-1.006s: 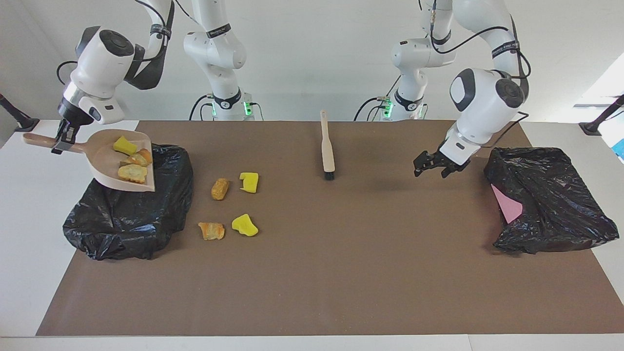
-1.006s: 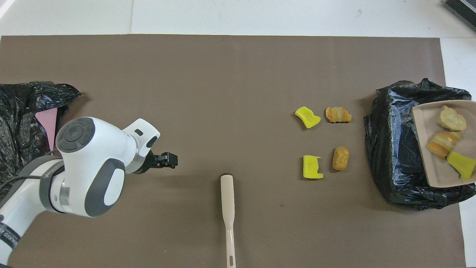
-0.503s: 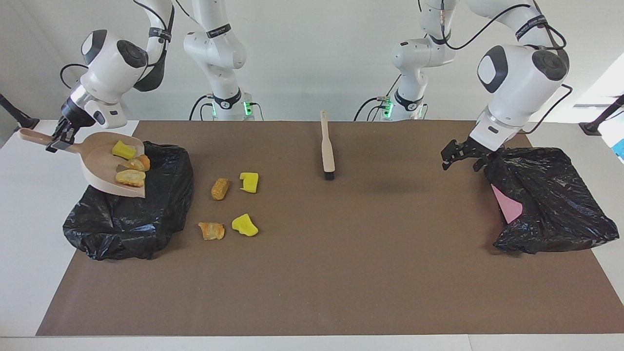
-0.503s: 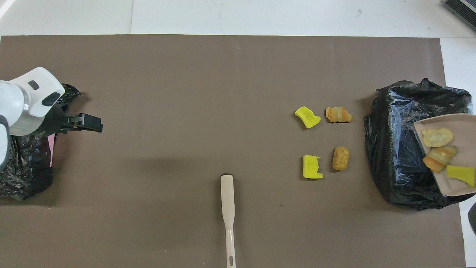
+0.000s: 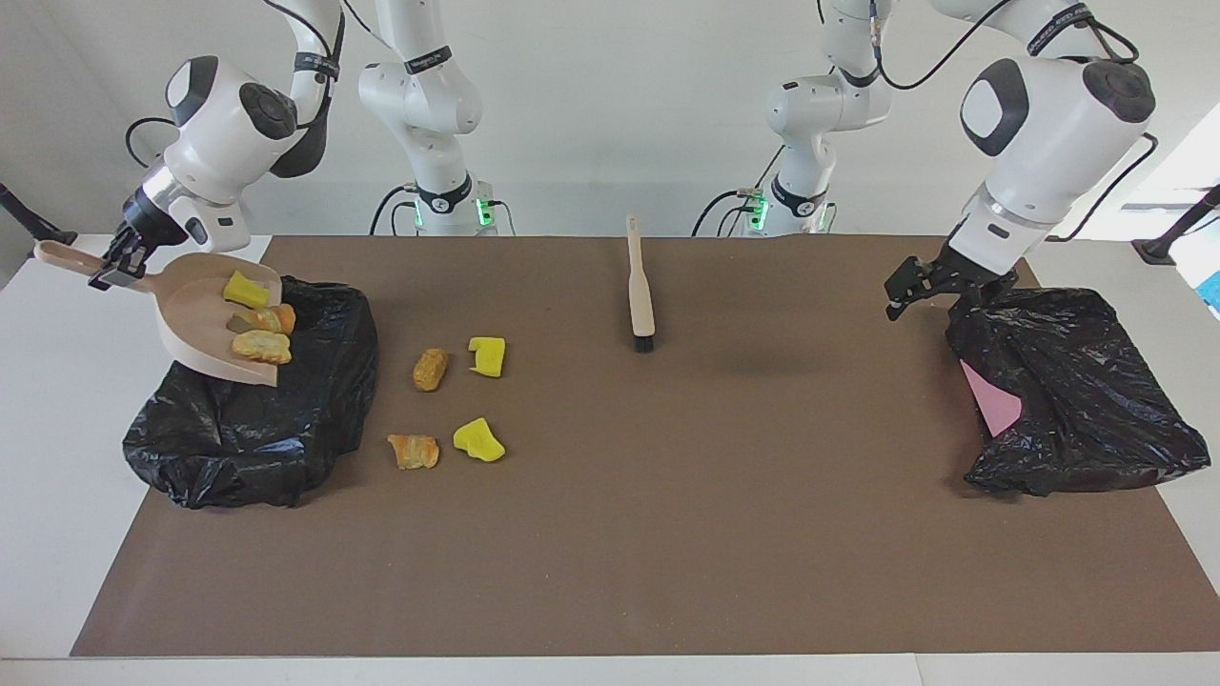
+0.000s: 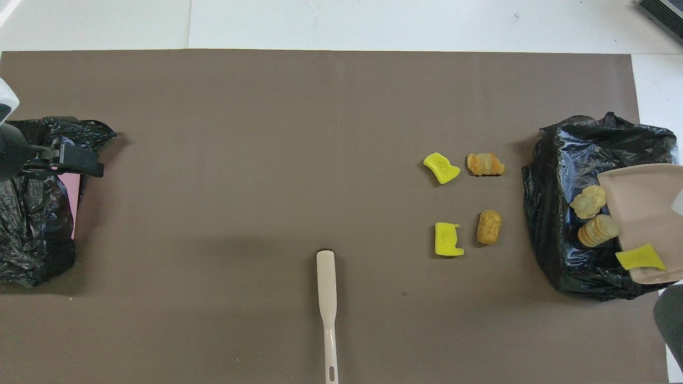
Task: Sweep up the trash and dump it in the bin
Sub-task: 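Tip the dustpan over the black bag with the right gripper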
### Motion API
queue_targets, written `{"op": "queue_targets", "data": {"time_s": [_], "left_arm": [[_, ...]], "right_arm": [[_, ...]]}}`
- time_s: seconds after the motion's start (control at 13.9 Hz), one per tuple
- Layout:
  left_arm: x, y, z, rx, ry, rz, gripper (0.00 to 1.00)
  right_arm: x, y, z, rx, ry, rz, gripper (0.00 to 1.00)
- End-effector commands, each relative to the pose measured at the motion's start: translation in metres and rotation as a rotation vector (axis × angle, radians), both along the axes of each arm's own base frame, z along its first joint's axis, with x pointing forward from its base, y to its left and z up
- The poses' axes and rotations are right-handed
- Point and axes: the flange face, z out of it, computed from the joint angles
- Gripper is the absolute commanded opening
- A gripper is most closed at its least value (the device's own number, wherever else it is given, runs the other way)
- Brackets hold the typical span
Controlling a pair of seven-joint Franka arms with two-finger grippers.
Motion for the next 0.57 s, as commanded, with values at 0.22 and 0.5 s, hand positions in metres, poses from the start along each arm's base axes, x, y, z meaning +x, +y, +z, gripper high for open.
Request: {"op": "queue_targets", "data": {"time_s": [0.22, 0.5], "left_arm": [[-0.005, 0.014, 0.033, 0.062, 0.003, -0.013, 1.00], [-0.008, 0.019, 0.038, 0.065, 0.014, -0.006, 1.00]], "right_arm": [[-0.001, -0.002, 0.044, -0.096, -0.012, 0.036, 0.00], [0.002, -0.004, 0.073, -0.100, -0.021, 0.034, 0.00]]}}
